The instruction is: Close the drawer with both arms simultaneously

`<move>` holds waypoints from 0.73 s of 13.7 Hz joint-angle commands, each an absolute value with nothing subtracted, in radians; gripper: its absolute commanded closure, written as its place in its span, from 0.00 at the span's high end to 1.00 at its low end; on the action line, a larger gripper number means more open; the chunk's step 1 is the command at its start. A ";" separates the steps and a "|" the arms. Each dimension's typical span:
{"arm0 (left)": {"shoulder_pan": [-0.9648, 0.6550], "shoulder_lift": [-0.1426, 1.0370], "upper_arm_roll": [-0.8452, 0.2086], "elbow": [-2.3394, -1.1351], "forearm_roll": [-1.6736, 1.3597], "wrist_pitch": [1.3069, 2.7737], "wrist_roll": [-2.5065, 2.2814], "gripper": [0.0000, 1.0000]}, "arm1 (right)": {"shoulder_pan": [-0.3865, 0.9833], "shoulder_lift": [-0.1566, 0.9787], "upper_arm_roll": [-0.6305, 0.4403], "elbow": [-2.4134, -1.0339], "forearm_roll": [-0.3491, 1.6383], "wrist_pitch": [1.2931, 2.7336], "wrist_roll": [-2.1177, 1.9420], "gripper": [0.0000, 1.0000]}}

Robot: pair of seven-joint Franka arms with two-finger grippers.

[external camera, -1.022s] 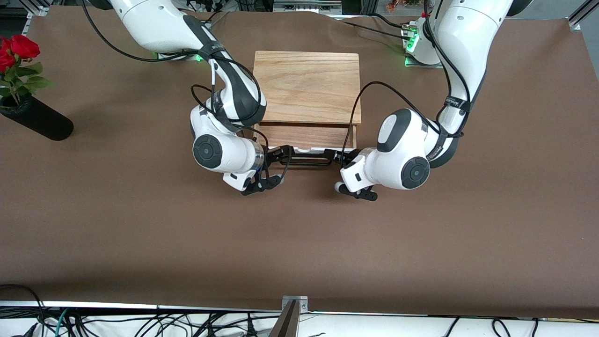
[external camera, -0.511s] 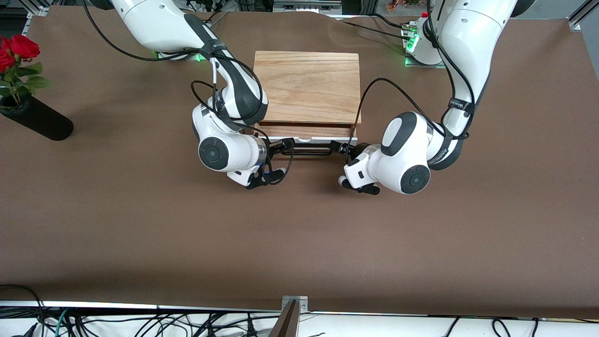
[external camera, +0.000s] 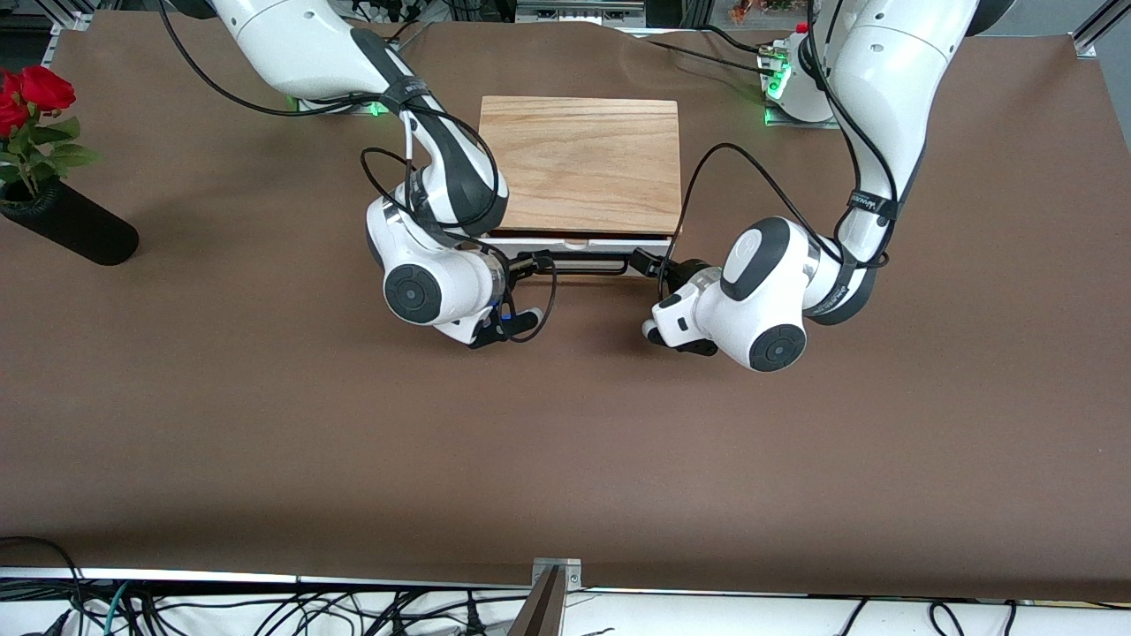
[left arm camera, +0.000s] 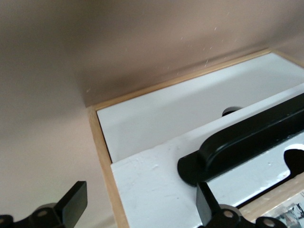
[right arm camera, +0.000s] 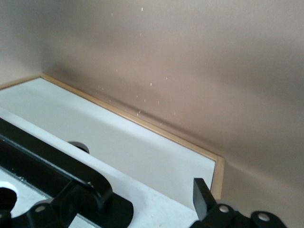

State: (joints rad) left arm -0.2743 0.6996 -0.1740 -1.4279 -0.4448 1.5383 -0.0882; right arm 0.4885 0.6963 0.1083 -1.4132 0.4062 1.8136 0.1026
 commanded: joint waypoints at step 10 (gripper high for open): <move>-0.262 0.687 -0.166 -1.421 -0.442 1.425 -0.044 1.00 | 0.488 0.696 0.120 -1.416 0.402 1.687 0.097 1.00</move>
State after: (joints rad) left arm -0.2647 0.7111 -0.1736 -1.4277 -0.4447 1.4733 -0.0747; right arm 0.4890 0.6963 0.1078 -1.4125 0.4062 1.7398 0.1027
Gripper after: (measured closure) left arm 0.000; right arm 0.000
